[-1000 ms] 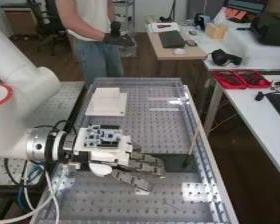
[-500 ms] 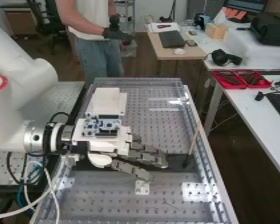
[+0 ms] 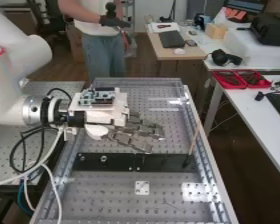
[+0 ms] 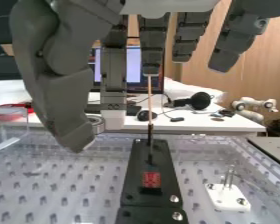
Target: Grab the bearing and place it in the white container
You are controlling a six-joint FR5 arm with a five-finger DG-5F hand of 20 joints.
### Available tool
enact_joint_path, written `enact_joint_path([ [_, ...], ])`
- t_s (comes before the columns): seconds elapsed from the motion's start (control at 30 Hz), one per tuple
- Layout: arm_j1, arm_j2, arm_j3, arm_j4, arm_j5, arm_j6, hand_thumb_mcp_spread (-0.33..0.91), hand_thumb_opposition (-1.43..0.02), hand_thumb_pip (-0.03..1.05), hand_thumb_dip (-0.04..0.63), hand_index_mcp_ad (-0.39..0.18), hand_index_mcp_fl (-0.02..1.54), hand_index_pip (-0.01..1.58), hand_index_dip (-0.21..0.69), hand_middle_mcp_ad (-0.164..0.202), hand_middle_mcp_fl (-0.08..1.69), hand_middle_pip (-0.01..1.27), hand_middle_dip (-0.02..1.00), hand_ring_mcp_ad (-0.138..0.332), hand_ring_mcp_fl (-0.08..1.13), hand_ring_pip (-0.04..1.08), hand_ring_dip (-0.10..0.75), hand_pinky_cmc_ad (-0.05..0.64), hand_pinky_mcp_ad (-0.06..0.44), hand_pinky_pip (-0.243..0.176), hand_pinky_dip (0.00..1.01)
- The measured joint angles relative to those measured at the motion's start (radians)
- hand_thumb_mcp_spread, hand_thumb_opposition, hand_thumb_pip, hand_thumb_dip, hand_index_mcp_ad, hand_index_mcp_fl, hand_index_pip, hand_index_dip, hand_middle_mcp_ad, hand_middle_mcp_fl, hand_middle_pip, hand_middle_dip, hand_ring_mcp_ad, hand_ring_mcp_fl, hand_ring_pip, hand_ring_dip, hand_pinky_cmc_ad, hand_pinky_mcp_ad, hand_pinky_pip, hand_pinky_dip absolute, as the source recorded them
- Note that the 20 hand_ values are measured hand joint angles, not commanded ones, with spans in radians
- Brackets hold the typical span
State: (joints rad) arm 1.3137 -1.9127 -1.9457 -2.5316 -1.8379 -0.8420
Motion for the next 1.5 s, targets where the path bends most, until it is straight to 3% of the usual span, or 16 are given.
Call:
enact_joint_path([
  [0.73, 0.35, 0.213, -0.129, -0.082, 0.472, 0.009, 0.47, -0.83, 0.5, 0.283, -0.129, 0.3, 1.36, 0.202, 0.049, 0.1, 0.13, 0.2, 0.094, 0.0, 0.1, 0.08, 0.33, 0.26, -0.026, 0.18],
  [0.9, 0.456, 0.259, -0.159, -0.101, 0.621, 0.015, 0.47, -0.83, 0.5, 0.283, -0.129, 0.3, 1.36, 0.202, 0.052, 0.1, 0.13, 0.2, 0.091, 0.0, 0.1, 0.08, 0.33, 0.26, -0.026, 0.18],
  [1.5, 0.781, 0.307, -0.243, -0.088, 1.04, 0.082, 0.47, -0.83, 0.5, 0.283, -0.129, 0.32, 1.36, 0.204, 0.051, 0.1, 0.13, 0.2, 0.091, 0.0, 0.1, 0.08, 0.33, 0.255, -0.026, 0.18],
])
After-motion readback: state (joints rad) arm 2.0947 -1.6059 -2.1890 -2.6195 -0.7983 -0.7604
